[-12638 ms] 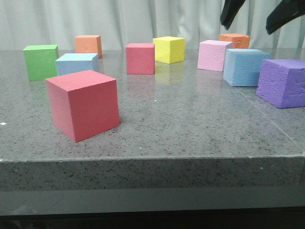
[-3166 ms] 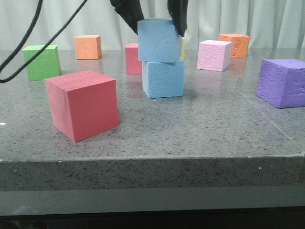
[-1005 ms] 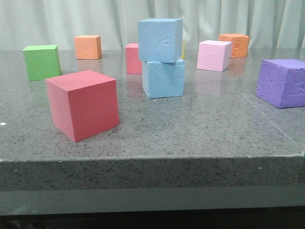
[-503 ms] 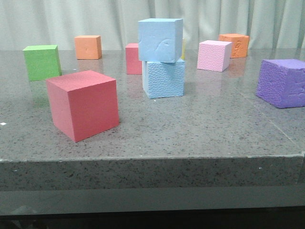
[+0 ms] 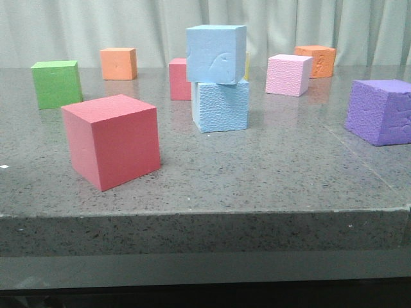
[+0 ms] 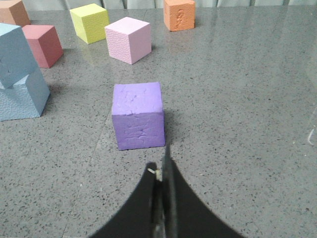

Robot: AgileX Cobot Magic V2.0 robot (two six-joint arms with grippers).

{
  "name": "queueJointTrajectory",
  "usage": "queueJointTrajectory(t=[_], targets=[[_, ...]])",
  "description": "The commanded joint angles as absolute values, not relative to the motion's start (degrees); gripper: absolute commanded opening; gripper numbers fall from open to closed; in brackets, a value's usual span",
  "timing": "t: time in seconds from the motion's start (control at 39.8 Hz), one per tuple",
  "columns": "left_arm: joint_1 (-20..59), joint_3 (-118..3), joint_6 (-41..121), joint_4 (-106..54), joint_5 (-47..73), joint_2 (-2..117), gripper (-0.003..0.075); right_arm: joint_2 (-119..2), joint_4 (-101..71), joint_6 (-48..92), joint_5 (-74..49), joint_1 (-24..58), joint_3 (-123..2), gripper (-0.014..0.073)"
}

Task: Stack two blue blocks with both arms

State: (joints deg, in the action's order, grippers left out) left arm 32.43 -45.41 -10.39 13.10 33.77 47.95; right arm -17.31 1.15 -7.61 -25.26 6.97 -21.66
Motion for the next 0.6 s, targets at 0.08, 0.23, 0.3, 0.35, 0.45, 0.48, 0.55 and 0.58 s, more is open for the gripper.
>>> queueJointTrajectory(t=[0.08,0.23,0.3,0.35,0.45,0.48,0.55,0.58], targets=[[32.1,-39.0,-13.4,13.0,23.7,37.9,-0.002,-17.7,1.7,-7.3,-21.0,6.9,-23.0,-0.0066],[32.1,-32.9,-13.7,12.7,18.5,28.8,-0.002,-17.7,1.7,-7.3,-21.0,6.9,-23.0,-0.0066],[32.1,-30.7,-13.7,12.7,16.4,25.4,-0.002,-17.7,1.7,-7.3,-21.0,6.9,-23.0,-0.0066],[32.1,-29.6,-13.7,12.7,15.2,23.1,-0.002,-17.7,1.7,-7.3,-21.0,6.9,-23.0,-0.0066],[32.1,-27.8,-13.7,12.5,12.8,19.2,-0.002,-17.7,1.7,-7.3,-21.0,6.9,-23.0,-0.0066],[32.1,-27.4,-13.7,12.5,12.3,18.3,-0.002,-17.7,1.7,-7.3,-21.0,6.9,-23.0,-0.0066],[32.1,-26.6,-13.7,12.5,11.9,16.8,-0.002,-17.7,1.7,-7.3,-21.0,6.9,-23.0,-0.0066],[32.1,-26.5,-13.7,12.5,11.9,16.4,-0.002,-17.7,1.7,-7.3,-21.0,6.9,-23.0,-0.0066]])
